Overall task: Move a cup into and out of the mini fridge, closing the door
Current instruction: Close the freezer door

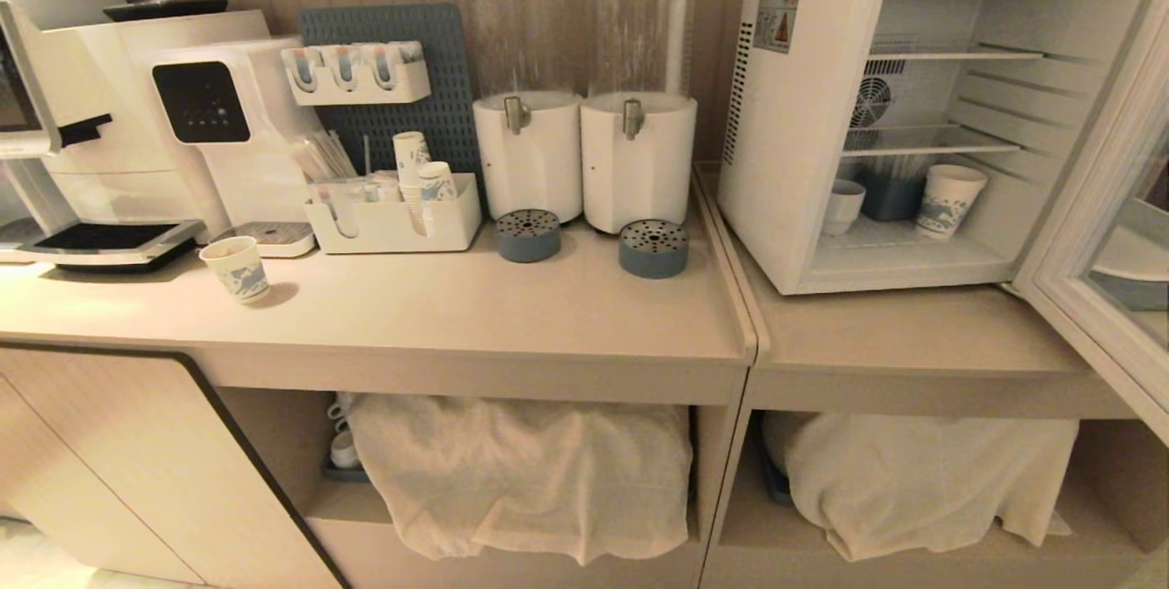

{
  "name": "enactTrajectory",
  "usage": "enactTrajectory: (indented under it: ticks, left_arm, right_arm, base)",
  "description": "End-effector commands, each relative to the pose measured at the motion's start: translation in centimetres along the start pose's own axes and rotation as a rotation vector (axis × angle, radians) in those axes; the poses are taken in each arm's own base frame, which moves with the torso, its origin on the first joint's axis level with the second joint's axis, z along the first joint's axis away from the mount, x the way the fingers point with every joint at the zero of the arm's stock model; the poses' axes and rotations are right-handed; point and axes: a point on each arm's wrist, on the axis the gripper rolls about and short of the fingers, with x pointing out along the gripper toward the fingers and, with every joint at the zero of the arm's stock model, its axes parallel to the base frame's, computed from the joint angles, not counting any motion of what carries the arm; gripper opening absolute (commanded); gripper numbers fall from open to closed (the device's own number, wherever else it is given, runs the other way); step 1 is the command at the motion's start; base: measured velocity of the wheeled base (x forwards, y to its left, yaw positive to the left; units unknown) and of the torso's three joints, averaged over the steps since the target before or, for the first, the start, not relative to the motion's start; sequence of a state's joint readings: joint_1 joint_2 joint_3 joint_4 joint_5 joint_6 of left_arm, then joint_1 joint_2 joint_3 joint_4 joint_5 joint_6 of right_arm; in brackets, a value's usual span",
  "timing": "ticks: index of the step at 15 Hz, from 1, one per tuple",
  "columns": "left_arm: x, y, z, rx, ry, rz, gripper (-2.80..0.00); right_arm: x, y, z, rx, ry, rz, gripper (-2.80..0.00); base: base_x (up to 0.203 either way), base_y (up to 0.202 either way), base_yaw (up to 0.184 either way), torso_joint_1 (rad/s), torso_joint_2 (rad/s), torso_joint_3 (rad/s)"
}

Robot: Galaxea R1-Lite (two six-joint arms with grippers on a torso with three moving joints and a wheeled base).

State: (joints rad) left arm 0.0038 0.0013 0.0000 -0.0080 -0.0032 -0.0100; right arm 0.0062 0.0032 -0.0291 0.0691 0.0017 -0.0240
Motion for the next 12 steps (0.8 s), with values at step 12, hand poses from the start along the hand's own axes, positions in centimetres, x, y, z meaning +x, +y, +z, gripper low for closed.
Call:
enactTrajectory:
  ticks: [12]
  left_arm:
    - [0.01, 0.0, -0.03, 0.002, 0.001, 0.001, -2.8]
  right_arm:
    - [0.0, 0.0, 0.0, 0.0, 0.004, 0.0, -2.8]
  base:
    - [0.0, -0.128, -0.005, 0.002, 0.0, 0.001]
